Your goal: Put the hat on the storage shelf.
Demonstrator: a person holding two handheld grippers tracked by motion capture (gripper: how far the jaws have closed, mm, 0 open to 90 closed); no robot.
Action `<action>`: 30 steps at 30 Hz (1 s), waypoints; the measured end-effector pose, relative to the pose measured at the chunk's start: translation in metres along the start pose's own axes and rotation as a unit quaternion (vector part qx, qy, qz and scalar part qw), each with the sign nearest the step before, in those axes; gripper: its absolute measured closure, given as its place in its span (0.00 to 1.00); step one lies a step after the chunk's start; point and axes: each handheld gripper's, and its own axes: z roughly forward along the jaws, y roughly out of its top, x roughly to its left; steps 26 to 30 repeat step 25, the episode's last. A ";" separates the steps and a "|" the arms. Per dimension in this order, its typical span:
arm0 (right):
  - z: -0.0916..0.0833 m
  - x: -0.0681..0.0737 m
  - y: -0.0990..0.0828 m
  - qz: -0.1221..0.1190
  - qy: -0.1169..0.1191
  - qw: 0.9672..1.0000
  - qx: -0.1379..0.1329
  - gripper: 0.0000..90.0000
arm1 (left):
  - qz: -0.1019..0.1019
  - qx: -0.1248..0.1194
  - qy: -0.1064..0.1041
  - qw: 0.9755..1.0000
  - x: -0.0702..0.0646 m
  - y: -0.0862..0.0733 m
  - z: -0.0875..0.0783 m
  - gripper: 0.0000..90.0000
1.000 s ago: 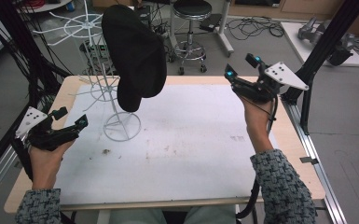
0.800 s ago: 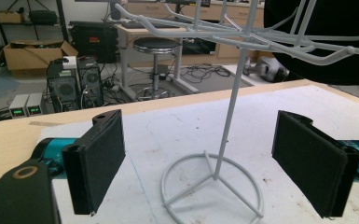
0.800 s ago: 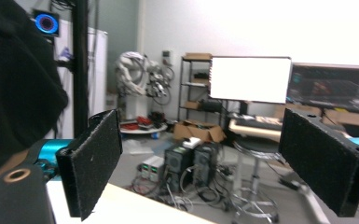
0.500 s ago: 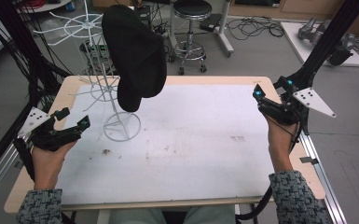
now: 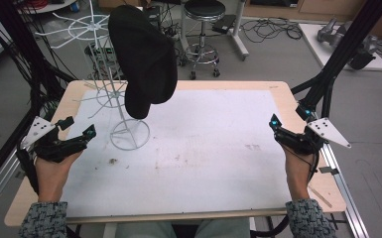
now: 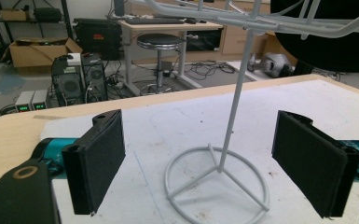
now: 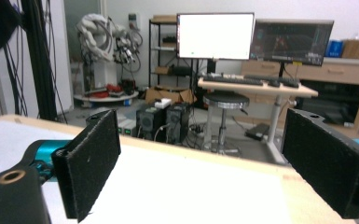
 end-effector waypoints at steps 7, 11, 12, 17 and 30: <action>-0.007 -0.001 -0.023 0.009 -0.001 1.000 0.021 0.12 | 0.001 0.003 0.004 1.000 0.001 -0.002 0.001 0.19; -0.008 -0.001 -0.034 0.011 -0.001 0.999 0.036 0.12 | 0.003 0.003 0.002 1.000 0.000 -0.002 0.001 0.19; -0.008 -0.001 -0.036 0.013 -0.002 0.999 0.039 0.12 | 0.003 0.003 0.002 1.000 0.000 -0.002 0.001 0.19; -0.009 0.001 -0.037 0.012 0.000 0.999 0.041 0.12 | 0.002 0.001 0.003 1.000 0.001 -0.001 0.000 0.19; -0.009 0.001 -0.039 0.010 0.000 0.999 0.043 0.12 | 0.003 0.004 0.003 1.000 0.001 -0.002 0.000 0.19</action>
